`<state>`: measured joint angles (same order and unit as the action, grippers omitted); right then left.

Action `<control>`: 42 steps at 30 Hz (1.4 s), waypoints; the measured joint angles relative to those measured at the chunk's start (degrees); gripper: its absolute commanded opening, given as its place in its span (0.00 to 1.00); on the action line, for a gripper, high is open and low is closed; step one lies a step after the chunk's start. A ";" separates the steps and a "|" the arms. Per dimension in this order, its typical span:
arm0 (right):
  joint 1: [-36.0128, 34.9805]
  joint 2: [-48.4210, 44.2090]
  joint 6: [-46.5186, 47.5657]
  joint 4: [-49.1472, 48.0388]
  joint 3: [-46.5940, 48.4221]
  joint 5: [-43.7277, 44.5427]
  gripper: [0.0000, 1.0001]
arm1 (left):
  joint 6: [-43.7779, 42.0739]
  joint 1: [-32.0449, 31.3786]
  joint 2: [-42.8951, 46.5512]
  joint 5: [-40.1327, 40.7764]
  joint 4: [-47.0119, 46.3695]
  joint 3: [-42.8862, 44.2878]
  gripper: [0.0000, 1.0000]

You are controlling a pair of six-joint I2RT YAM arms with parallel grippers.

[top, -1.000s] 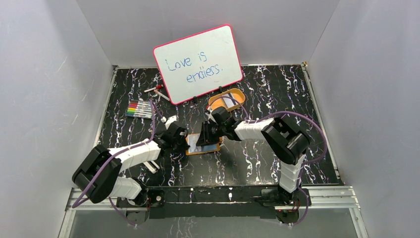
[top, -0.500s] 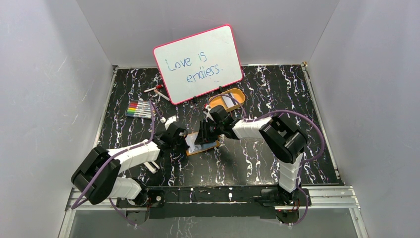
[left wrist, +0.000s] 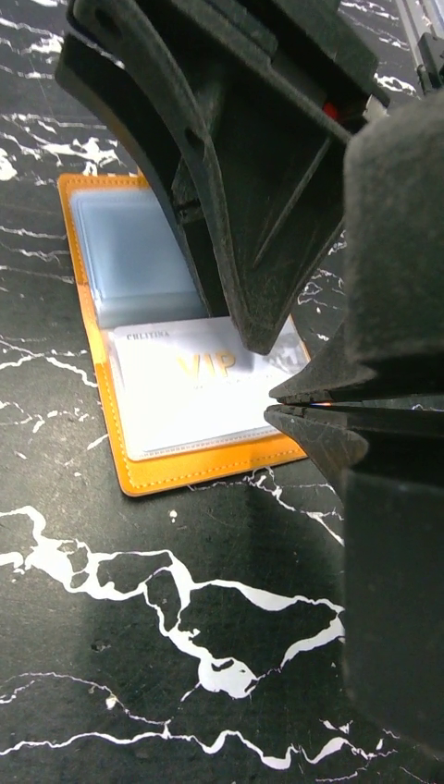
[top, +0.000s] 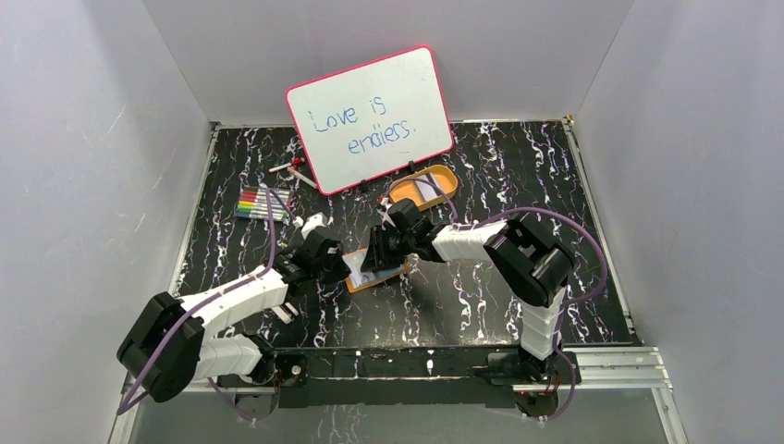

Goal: Put the credit cards into the card holder
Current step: Insert the credit card into the card holder.

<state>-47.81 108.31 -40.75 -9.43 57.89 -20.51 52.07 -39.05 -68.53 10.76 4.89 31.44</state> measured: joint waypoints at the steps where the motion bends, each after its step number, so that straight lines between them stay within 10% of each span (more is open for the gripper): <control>1: 0.00 0.00 0.00 0.00 0.00 0.00 0.38 | 0.00 0.00 -0.31 0.02 0.13 0.00 0.00; 42: 0.15 -12.81 1.90 5.75 -0.70 2.47 0.47 | -1.51 0.00 0.66 3.96 3.98 1.40 0.06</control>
<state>-47.66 95.50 -38.85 -3.68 57.19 -18.04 50.57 -39.05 -67.88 14.72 8.86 32.84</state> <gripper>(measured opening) 0.502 0.057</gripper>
